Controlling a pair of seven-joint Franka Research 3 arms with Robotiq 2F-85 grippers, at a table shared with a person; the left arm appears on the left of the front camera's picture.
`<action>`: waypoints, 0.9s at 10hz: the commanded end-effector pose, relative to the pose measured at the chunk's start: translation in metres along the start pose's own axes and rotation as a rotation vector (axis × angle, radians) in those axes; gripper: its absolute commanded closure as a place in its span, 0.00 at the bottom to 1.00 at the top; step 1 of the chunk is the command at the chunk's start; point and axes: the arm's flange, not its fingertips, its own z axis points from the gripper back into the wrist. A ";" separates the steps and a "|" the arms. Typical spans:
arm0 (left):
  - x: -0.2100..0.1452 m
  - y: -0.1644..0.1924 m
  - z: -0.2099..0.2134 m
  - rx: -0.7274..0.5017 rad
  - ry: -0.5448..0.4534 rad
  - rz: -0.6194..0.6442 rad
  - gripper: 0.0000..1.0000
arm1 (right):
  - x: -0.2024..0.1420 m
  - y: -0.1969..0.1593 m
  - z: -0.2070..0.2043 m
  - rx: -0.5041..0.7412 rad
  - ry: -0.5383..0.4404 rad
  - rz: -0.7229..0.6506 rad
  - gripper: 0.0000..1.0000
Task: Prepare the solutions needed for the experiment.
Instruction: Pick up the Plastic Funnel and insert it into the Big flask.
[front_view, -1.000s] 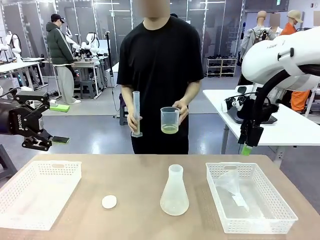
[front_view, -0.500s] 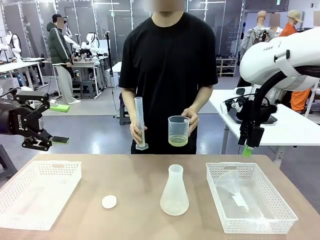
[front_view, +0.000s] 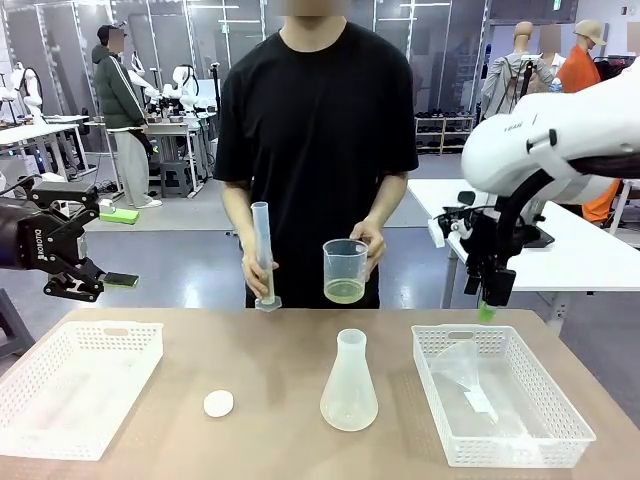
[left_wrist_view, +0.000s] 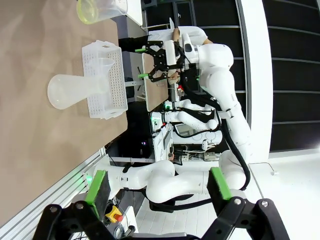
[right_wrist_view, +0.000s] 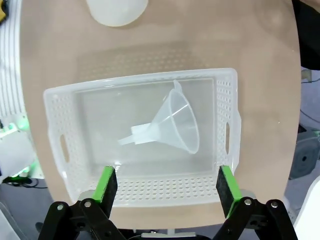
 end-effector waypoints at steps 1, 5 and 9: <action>0.000 -0.004 -0.002 -0.027 -0.002 0.001 0.00 | -0.005 0.000 -0.023 -0.044 0.014 0.032 0.00; 0.000 -0.004 -0.002 -0.027 -0.002 0.001 0.00 | -0.004 -0.010 -0.055 0.051 0.002 0.109 0.00; 0.000 -0.004 -0.002 -0.027 -0.002 0.001 0.00 | -0.003 -0.033 -0.082 0.140 0.012 0.205 0.00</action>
